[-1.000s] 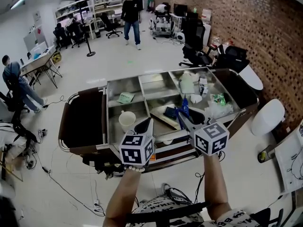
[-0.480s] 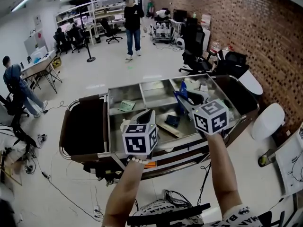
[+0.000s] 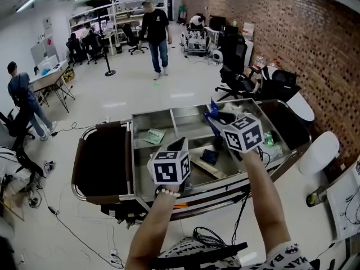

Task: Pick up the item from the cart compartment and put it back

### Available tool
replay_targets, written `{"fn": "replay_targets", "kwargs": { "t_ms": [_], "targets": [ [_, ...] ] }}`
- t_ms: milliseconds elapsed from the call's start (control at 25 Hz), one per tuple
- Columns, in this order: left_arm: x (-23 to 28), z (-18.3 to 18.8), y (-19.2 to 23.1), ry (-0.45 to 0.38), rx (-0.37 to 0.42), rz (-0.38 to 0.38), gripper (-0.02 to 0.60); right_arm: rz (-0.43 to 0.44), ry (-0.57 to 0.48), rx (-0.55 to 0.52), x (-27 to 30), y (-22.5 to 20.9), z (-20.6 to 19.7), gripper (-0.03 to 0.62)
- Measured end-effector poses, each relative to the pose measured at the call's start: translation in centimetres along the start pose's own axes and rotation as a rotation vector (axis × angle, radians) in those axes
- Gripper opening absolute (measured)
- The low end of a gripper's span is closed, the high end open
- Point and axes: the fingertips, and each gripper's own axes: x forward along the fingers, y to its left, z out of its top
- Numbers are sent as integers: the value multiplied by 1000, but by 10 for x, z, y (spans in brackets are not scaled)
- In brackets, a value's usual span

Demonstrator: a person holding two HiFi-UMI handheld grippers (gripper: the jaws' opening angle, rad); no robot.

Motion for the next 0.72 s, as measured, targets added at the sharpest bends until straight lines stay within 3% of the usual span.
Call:
{"fn": "replay_targets", "kwargs": {
  "t_ms": [320, 720],
  "targets": [
    [27, -4, 19, 87, -41, 32, 0, 51, 130, 7, 57, -28, -5, 127],
    [53, -27, 25, 151, -57, 50, 0, 152, 418, -148, 147, -36, -71, 129]
  ]
}}
